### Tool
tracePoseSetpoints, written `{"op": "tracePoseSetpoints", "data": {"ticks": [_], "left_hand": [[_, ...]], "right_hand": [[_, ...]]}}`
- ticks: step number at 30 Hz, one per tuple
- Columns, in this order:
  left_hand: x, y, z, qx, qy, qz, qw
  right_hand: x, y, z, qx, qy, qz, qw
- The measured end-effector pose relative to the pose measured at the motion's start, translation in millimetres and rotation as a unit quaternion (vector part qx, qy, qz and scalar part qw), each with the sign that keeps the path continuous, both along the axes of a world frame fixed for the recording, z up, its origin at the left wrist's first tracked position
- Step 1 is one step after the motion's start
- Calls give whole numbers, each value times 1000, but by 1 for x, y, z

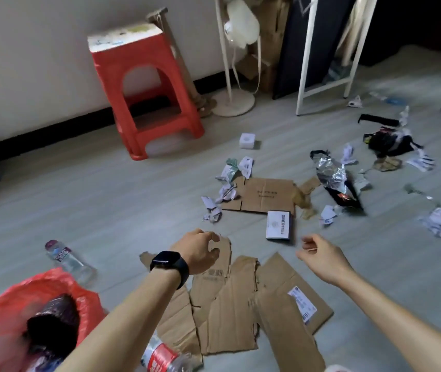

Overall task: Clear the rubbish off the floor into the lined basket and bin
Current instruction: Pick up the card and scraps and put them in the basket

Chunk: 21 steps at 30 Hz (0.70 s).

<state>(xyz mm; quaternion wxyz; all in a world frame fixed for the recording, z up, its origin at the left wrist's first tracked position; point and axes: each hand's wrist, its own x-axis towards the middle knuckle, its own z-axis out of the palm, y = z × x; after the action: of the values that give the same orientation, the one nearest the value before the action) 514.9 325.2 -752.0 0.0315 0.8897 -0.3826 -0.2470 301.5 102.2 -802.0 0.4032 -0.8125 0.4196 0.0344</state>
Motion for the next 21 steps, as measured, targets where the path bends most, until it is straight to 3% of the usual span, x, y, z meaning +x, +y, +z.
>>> {"op": "tracePoseSetpoints", "data": {"ticks": [5,8,13,16,18,21], "left_hand": [[-33,-31,-89,103,53,-95,989],[-55,-51,-125,137,66,-155,976],[-76,-74,-159,159,62,-159,972],[-67,-81,-169,177,15,-183,967],[-53,-89,-171,157,7,-182,971],[-16,-104,-176,107,25,-108,988]], "right_hand": [[-37,6,-89,18,157,72,985],[-45,12,-124,-5,231,66,971],[-50,31,-149,-7,180,102,978],[-38,23,-149,27,167,137,976],[-16,8,-148,38,154,105,982],[29,-21,-148,45,106,-26,993]]}}
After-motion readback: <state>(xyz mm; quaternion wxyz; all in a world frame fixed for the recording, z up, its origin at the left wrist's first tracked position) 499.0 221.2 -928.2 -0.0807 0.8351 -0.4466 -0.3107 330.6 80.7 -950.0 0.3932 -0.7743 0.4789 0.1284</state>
